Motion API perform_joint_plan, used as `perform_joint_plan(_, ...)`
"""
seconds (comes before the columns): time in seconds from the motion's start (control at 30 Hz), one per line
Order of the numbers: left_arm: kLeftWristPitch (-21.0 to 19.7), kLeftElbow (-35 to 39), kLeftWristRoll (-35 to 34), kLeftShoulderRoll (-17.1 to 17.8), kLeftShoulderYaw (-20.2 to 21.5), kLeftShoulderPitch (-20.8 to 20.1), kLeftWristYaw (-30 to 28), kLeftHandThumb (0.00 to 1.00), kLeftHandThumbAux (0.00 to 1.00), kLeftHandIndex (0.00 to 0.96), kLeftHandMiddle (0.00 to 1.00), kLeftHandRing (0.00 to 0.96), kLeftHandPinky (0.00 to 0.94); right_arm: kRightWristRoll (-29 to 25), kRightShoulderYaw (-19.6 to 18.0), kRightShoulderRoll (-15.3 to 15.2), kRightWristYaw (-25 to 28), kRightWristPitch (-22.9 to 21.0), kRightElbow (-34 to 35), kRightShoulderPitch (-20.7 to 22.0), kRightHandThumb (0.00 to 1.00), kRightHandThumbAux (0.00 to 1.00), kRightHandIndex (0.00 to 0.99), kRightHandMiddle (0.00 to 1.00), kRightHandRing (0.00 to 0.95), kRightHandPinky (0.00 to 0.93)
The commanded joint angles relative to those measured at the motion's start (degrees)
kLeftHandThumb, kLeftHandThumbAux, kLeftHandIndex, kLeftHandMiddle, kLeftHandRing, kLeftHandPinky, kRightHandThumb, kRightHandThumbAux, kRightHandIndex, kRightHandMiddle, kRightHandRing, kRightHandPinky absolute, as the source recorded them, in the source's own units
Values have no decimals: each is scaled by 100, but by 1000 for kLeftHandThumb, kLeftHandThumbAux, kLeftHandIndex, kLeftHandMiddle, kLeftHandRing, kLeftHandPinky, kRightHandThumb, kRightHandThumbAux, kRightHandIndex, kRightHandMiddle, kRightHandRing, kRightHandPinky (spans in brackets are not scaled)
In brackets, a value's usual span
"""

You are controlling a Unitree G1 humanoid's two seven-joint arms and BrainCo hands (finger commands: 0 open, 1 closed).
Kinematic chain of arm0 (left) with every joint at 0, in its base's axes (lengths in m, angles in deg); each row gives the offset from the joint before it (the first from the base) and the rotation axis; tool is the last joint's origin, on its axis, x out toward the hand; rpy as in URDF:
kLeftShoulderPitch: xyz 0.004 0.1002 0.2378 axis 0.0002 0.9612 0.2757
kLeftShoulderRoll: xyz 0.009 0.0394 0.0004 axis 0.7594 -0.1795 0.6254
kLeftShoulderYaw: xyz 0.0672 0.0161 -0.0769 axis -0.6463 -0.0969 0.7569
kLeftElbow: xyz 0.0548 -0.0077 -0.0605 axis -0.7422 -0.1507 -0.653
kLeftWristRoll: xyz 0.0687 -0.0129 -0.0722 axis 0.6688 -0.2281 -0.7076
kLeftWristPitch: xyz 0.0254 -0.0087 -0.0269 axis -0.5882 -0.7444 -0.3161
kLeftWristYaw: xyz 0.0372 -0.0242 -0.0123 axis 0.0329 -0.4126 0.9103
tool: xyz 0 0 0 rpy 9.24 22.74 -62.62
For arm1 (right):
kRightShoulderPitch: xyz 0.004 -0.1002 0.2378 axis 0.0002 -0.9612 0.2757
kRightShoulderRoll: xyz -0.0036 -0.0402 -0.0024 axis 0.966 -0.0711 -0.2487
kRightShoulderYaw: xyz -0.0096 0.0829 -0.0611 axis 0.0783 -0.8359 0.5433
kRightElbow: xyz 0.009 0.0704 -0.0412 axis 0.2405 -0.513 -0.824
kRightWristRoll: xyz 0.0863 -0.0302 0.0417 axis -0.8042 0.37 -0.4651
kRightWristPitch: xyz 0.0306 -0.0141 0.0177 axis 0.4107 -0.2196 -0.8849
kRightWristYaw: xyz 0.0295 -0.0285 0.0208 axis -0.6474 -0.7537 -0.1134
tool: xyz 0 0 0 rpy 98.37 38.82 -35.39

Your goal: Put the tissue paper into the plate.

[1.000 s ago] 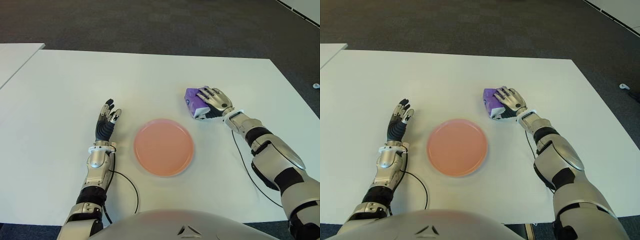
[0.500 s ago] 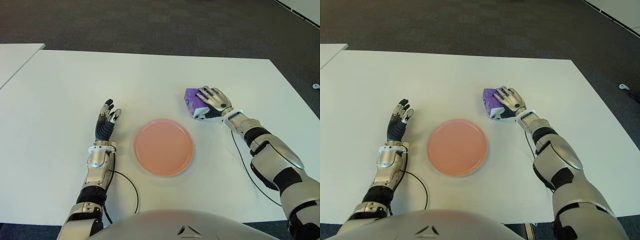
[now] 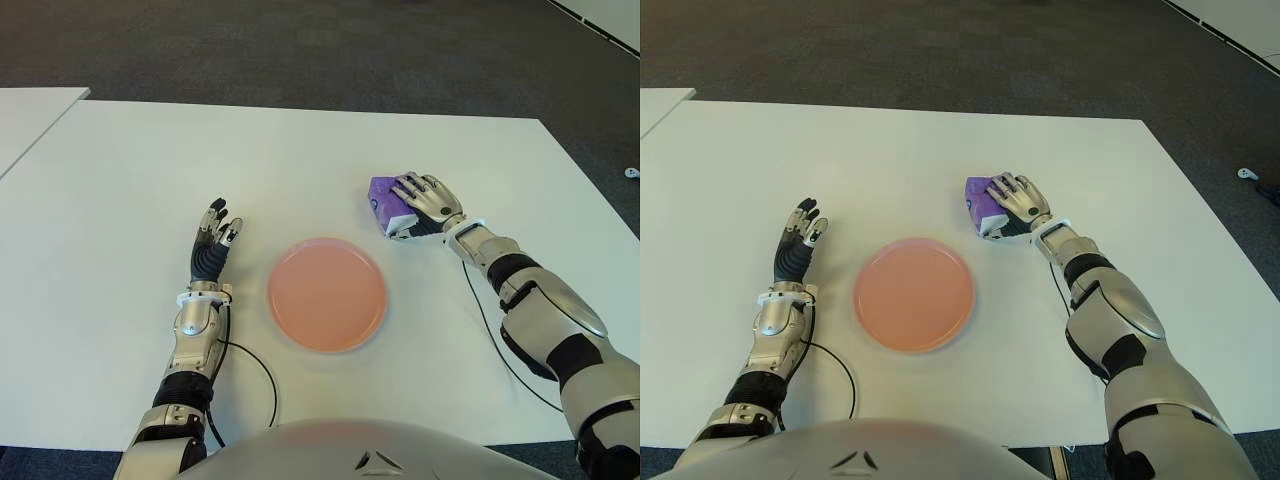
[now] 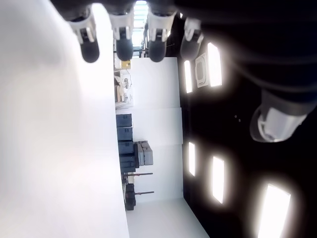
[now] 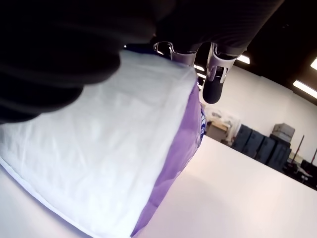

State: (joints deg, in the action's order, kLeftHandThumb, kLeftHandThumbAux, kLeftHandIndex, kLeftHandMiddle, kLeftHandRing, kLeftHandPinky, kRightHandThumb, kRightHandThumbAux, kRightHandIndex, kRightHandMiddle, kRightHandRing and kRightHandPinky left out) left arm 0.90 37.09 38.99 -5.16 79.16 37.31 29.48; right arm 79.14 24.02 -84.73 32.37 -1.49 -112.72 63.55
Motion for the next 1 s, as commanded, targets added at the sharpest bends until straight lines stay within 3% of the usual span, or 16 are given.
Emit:
perform_joint_plan(0.03,-154,-288,-61,8,29,243,-83,0,466,0,0,0,0,216,328,341,652,310,-246,-720,517,353,0,10,10,28)
perform_joint_plan(0.13,-144,-297,-68,17,26,245,-95,0,464,0,0,0,0,76,243,375,808,386,-265,-741,590,382,16,82,95,115)
perform_joint_plan(0.27,-129,-316,-72,22,31,244,-102,0,461,0,0,0,0,-177,97,446,987,422,-301,-791,669,399,243,299,279,307)
perform_joint_plan(0.33,-123,-324,-74,22,34,241,-104,0,460,0,0,0,0,-308,10,475,1035,422,-312,-820,698,417,364,481,465,460)
perform_joint_plan(0.37,-119,-329,-74,23,35,240,-104,0,460,0,0,0,0,-390,-54,520,1001,378,-332,-867,702,419,381,506,491,482)
perform_joint_plan(0.43,-113,-337,-71,26,36,239,-102,0,460,0,0,0,0,-518,-150,577,790,304,-339,-967,714,585,412,594,587,591)
perform_joint_plan(0.53,-107,-344,-66,31,36,238,-98,0,458,0,0,0,0,-614,-223,600,543,267,-319,-1048,720,665,430,676,679,714)
perform_joint_plan(0.7,-101,-377,-50,55,42,228,-82,0,451,0,0,0,0,-822,-439,686,-147,220,-304,-1241,725,702,439,773,776,807)
perform_joint_plan(1.0,-84,-441,-98,61,46,191,-138,0,447,0,0,0,0,-709,-339,711,-671,97,-325,-1224,724,713,441,814,807,800)
